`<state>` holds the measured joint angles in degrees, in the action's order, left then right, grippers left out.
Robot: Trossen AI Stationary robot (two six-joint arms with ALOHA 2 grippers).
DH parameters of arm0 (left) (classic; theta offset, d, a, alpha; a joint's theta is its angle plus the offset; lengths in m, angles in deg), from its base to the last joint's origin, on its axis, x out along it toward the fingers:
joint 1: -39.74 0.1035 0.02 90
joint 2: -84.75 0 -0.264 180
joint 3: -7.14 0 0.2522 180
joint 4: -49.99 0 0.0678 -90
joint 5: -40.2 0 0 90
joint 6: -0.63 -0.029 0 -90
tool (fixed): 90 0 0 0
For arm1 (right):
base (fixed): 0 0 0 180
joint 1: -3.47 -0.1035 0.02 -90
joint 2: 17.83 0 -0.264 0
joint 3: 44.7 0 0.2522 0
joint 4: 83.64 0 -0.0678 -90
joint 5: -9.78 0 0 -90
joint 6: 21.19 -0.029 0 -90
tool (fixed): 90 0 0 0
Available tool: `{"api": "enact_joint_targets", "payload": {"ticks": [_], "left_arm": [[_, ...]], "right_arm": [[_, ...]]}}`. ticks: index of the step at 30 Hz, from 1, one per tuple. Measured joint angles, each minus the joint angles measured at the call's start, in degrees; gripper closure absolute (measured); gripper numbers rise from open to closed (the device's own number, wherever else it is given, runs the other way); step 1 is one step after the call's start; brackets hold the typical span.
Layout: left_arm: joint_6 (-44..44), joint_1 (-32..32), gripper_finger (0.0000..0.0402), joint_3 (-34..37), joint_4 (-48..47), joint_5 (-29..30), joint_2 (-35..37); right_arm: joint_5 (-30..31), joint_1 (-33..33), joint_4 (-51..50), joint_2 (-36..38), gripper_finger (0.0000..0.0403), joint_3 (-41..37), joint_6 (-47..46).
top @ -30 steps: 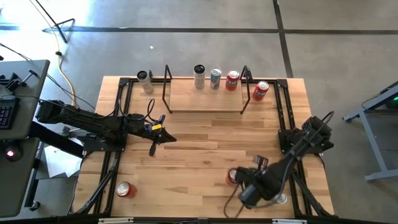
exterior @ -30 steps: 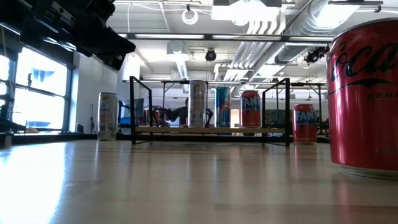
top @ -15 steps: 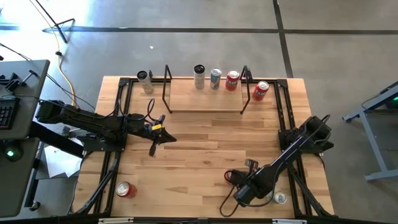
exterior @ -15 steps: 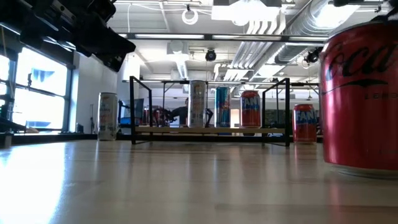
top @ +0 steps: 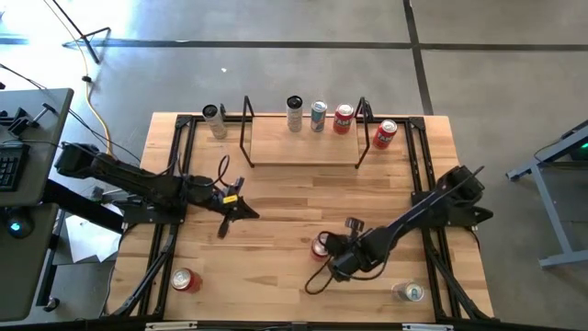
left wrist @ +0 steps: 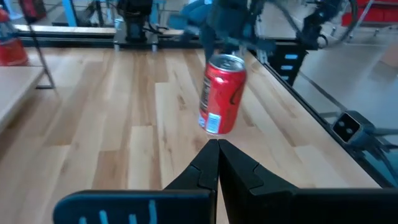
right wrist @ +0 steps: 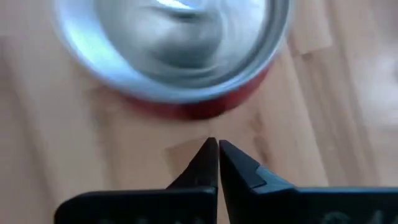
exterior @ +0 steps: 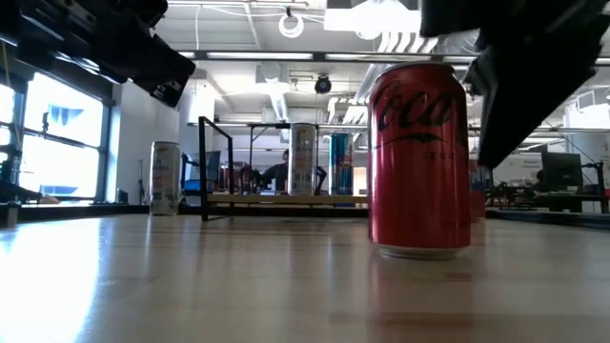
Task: Place canned beverage on shelf
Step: Put the right red black soda can on the shelf
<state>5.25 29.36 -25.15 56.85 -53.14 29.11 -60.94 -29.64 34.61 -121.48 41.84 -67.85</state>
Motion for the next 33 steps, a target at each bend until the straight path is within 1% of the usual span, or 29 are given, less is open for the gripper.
{"api": "enact_joint_targets", "payload": {"ticks": [3, 6, 9, 15, 18, 23, 27, 30, 33], "left_arm": [[0.3, -2.1, 0.0401, 0.0, 0.2, 2.3, -1.4], [0.2, -3.9, 0.0401, 0.0, 0.4, 6.1, -3.4], [0.3, -5.1, 0.0401, 0.0, 1.0, 9.2, -5.8], [1.3, -6.5, 0.0402, 0.0, 6.5, 11.0, -11.0], [1.4, -7.1, 0.0401, 0.0, 6.9, 13.1, -12.8], [2.3, -7.8, 0.0401, 0.0, 7.1, 15.0, -14.4], [2.3, -8.3, 0.0401, 0.0, 7.7, 16.1, -14.7], [2.3, -8.6, 0.0402, 0.0, 8.5, 16.4, -14.6], [2.3, -9.2, 0.0401, 0.0, 8.5, 16.6, -14.6]], "right_arm": [[-1.6, -1.7, 1.8, 1.1, 0.0403, 1.1, 1.6], [-3.3, -3.6, 11.1, 1.0, 0.0403, 0.6, 8.1], [-1.5, -4.2, 19.0, 0.9, 0.0403, -1.1, 12.3], [13.5, -2.4, 19.1, 0.9, 0.0403, -3.4, 12.7], [17.3, -1.5, 20.0, 0.9, 0.0403, -4.2, 13.9], [18.6, 1.0, 22.3, 0.9, 0.0403, -4.4, 17.2], [18.1, 2.6, 25.6, 0.9, 0.0403, -4.2, 22.9], [17.4, 2.9, 24.2, 1.7, 0.0403, -2.7, 27.4], [17.9, 2.2, 21.9, 4.3, 0.0403, -1.3, 29.2]]}}
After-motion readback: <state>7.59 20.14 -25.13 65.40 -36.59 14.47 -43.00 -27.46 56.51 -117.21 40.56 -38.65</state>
